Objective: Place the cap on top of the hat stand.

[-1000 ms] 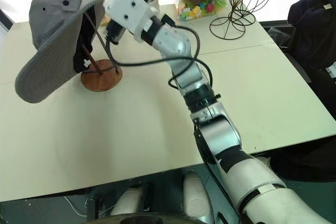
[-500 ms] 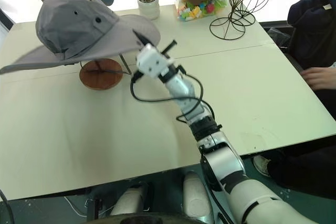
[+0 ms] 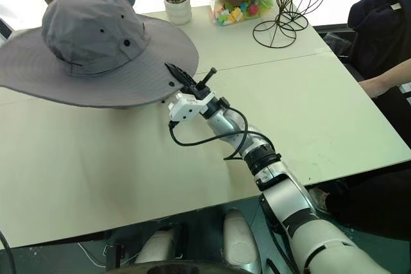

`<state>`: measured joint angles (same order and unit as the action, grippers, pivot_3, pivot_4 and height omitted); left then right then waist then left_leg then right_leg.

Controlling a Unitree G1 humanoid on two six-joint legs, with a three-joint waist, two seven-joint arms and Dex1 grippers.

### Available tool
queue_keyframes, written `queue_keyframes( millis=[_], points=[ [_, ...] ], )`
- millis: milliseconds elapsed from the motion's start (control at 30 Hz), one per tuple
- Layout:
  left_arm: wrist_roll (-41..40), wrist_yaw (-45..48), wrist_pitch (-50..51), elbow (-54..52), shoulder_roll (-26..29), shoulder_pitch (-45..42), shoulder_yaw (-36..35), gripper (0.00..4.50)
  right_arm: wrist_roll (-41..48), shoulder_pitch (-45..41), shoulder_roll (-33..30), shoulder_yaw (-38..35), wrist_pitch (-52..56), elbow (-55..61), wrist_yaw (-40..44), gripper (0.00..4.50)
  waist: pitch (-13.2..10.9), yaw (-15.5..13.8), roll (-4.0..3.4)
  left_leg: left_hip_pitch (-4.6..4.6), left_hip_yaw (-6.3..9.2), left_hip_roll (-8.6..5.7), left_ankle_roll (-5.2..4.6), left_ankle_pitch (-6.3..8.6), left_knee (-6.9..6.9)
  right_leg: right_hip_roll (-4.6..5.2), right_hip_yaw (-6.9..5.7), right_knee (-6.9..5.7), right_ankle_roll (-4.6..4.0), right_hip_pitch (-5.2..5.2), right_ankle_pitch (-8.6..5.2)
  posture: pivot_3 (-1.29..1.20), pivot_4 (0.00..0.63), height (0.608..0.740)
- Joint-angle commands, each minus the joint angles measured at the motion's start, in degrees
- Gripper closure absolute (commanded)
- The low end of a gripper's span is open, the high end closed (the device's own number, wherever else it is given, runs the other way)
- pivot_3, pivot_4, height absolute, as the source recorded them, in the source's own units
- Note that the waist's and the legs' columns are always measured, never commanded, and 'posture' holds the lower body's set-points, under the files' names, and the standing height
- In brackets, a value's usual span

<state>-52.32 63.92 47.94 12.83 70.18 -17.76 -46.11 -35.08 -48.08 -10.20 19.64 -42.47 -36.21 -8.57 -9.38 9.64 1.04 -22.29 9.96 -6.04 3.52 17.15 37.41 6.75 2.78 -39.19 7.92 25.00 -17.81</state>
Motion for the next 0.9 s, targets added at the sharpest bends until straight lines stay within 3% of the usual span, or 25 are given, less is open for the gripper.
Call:
queue_keyframes(
  millis=[33, 133, 333, 500, 600, 700, 900],
  points=[
    [0.9, 0.6, -1.3, -0.9, 1.2, -0.9, -1.2, 0.0, 2.2, -1.5, -0.3, 0.6, -1.0, 0.8, 3.2, 4.2, 0.0, 0.0, 0.01, 0.0, 0.0, 0.0, 0.0, 0.0, 0.0, 0.0, 0.0, 0.0, 0.0, 0.0, 0.0, 0.0, 0.15, 0.74],
    [1.3, 0.9, -1.1, -1.3, 0.8, -0.7, -1.3, 0.0, 2.6, -1.2, -0.4, 1.0, -0.6, 0.9, 5.4, 3.19, 0.0, 0.0, 0.01, 0.0, 0.0, 0.0, 0.0, 0.0, 0.01, 0.0, 0.0, 0.0, 0.0, -0.01, 0.0, 0.0, 0.15, 0.74],
    [1.7, 1.2, -0.9, -2.0, 0.3, -0.8, -0.8, 0.0, 4.2, 1.7, -2.8, -0.3, 1.7, 7.8, 9.3, 0.08, 0.0, -0.1, 0.01, 0.0, 0.01, 0.0, 0.0, 0.0, 0.01, 0.01, 0.0, 0.0, 0.0, -0.01, 0.0, 0.0, 0.15, 0.74],
    [2.3, 1.5, -1.5, -1.8, 0.0, -1.4, 0.5, 0.0, 6.8, 6.8, -8.7, -2.6, 4.5, 16.6, 14.5, 0.02, 0.0, -0.7, 0.01, 0.0, 0.0, -0.01, 0.0, 0.0, 0.04, 0.01, 0.0, 0.0, 0.0, -0.01, 0.0, 0.0, 0.15, 0.74],
    [3.4, 1.9, -2.4, -1.8, 0.1, -1.0, 1.0, 0.0, 13.0, 11.8, -14.3, -4.8, 7.6, 23.5, 21.9, 0.02, 0.0, -1.0, 0.01, 0.0, -0.01, -0.02, -0.01, 0.0, 0.06, 0.03, 0.0, 0.0, 0.0, -0.04, 0.0, 0.0, 0.15, 0.74],
    [4.6, 2.2, -3.3, -1.4, 0.3, -0.6, 0.9, 0.0, 24.7, 17.0, -21.0, -7.6, 14.4, 31.8, 33.5, 0.02, 0.0, -1.2, 0.01, 0.0, -0.01, -0.04, -0.03, 0.02, 0.13, 0.05, 0.0, 0.03, 0.0, -0.11, 0.0, 0.0, 0.15, 0.74],
    [8.6, 4.8, -6.4, -1.2, 0.5, 4.0, -0.6, 0.0, 59.2, 22.3, -39.1, -20.8, 49.3, 45.8, 57.2, 0.02, 0.0, -2.5, -0.06, 0.0, -0.14, 0.0, -0.19, 0.11, 0.26, 0.06, 0.04, 0.06, -0.02, -0.17, 0.02, 0.0, 0.15, 0.74]
  ],
)
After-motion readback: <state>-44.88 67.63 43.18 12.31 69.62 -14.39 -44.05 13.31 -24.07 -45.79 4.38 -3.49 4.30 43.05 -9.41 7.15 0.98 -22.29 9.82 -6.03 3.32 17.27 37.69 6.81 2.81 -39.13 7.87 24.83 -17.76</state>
